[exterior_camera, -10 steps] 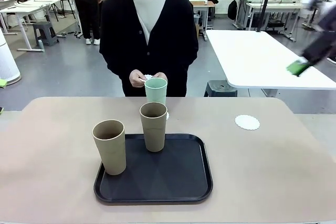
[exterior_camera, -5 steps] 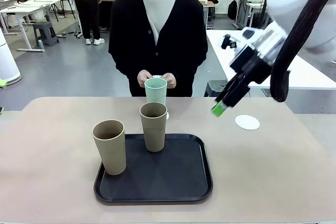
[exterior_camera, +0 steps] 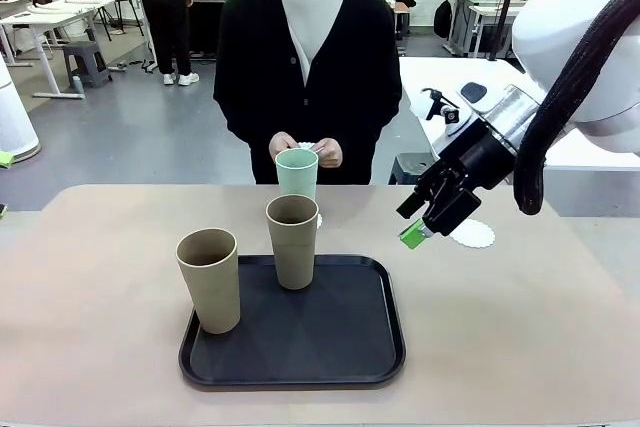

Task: Place coasters on the table and set cups on them.
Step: Take one Reusable plastic cup from the Flat Tray and place it on a coaster set by the human.

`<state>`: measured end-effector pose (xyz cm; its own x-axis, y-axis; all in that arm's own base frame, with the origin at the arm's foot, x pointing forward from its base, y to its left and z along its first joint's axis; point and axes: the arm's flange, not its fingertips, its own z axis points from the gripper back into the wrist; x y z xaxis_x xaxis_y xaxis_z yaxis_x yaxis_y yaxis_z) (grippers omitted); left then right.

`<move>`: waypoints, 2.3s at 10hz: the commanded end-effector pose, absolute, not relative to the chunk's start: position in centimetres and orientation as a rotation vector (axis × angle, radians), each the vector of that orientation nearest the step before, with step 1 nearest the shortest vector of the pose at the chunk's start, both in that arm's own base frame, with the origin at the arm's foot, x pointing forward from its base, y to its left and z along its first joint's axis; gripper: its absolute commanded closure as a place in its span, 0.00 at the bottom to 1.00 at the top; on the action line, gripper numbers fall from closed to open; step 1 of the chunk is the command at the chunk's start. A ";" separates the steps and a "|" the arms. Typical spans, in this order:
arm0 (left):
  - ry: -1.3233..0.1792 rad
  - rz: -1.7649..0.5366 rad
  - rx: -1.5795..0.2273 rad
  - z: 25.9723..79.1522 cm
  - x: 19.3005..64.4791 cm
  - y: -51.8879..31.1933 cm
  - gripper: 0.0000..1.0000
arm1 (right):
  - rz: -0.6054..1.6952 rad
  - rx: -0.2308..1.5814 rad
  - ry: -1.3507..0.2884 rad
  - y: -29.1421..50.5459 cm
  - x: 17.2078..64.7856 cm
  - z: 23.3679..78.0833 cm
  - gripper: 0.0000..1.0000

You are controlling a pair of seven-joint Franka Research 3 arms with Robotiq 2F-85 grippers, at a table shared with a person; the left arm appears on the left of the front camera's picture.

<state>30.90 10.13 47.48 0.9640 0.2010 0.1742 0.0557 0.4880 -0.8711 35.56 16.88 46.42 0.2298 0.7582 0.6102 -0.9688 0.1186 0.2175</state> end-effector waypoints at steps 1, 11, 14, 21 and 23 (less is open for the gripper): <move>-0.271 0.086 -1.070 47.5 30.8 10.1 0.00 | 1.301 0.643 -0.373 17.2 35.6 46.6 0.00; -0.271 0.086 -1.070 47.5 30.8 10.1 0.00 | 1.257 1.171 -1.065 13.9 37.9 34.1 0.00; -0.271 0.086 -1.070 47.5 30.8 10.1 0.00 | 1.252 1.107 -0.978 16.2 39.8 31.2 0.00; -0.271 0.086 -1.070 47.5 30.8 10.1 0.00 | 1.263 0.952 -0.946 20.8 42.9 28.8 0.00; -0.271 0.086 -1.070 47.5 30.8 10.1 0.00 | 1.269 0.977 -0.923 21.7 43.2 28.9 0.00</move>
